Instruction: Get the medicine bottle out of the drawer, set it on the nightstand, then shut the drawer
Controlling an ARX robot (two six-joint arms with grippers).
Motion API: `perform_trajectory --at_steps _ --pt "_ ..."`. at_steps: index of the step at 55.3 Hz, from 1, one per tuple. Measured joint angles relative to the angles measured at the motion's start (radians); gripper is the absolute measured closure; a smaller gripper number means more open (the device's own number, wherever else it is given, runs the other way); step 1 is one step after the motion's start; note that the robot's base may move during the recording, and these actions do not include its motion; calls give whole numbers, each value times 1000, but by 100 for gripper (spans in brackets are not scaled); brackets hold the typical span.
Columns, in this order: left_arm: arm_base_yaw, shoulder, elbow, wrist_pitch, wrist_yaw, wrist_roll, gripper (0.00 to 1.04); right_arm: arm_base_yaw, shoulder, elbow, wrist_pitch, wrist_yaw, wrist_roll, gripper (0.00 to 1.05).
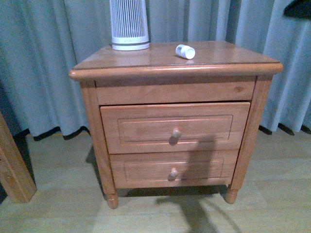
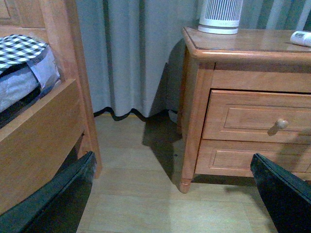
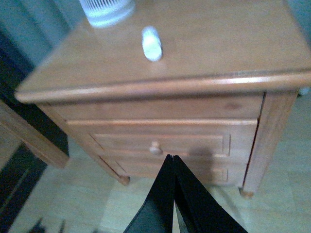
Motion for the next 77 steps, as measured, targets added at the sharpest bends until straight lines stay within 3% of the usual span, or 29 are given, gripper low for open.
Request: perform_trajectory --at_steps 2,11,16,21,26,31,35,77 --pt "0 0 0 0 0 0 6 0 -84 -9 -34 1 1 100" --pt "0 0 0 0 0 0 6 6 -431 -100 -165 71 -12 72" --pt "0 0 0 0 0 0 6 43 -622 -194 -252 259 -126 86" --pt "0 0 0 0 0 0 6 58 -840 -341 -327 311 -190 101" --pt "0 0 0 0 0 0 6 35 -996 -478 -302 281 -216 101" --pt "0 0 0 0 0 0 6 -87 -1046 -562 -279 141 -229 101" --pt "0 0 0 0 0 0 6 -123 -1072 -614 -264 131 -233 101" --pt "0 0 0 0 0 0 6 -130 -1229 -842 -187 123 -237 101"
